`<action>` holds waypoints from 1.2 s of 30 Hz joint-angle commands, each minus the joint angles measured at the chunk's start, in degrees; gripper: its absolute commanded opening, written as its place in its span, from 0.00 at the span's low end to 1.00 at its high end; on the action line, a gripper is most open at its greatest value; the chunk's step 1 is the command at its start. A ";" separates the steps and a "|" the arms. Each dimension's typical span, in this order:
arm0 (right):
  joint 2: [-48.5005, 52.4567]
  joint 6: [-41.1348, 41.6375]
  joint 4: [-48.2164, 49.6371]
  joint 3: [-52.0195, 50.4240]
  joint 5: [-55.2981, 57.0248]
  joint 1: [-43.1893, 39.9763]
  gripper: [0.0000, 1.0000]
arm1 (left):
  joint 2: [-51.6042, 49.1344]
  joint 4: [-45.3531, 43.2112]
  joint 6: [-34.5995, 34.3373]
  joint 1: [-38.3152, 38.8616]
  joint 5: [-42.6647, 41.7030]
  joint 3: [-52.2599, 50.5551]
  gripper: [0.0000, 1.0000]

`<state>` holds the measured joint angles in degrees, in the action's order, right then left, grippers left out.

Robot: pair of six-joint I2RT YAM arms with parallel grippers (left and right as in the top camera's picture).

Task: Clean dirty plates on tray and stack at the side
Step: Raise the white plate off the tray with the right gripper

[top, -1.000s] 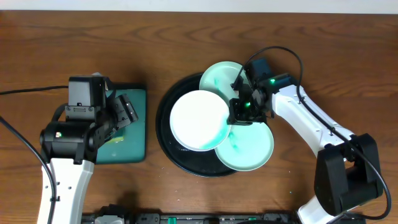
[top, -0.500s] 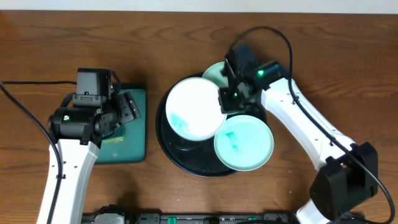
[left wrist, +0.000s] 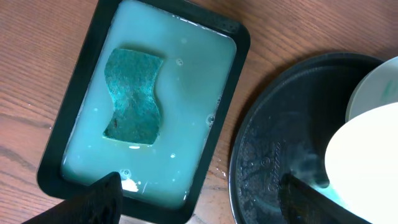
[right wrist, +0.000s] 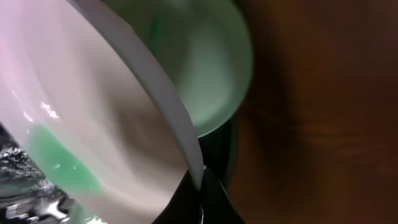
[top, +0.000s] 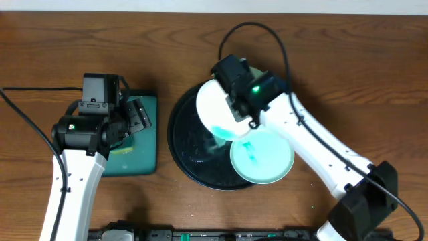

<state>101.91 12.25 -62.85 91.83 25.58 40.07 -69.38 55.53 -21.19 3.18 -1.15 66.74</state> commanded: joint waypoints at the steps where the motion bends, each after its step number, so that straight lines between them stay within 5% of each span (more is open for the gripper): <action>1: -1.03 -2.10 0.02 0.94 15.52 4.81 0.02 | 0.00 0.17 -0.68 0.13 0.33 0.20 0.80; 15: -0.96 -5.11 0.04 0.94 44.72 20.44 0.01 | 0.00 0.20 -1.86 0.13 0.26 0.20 0.80; 36: -0.85 -3.69 -1.22 0.92 42.95 21.68 0.01 | 0.00 0.50 -1.86 0.13 0.26 0.20 0.80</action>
<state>101.91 6.59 -63.51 91.83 68.14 61.80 -69.38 55.59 -22.52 3.18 -1.15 66.74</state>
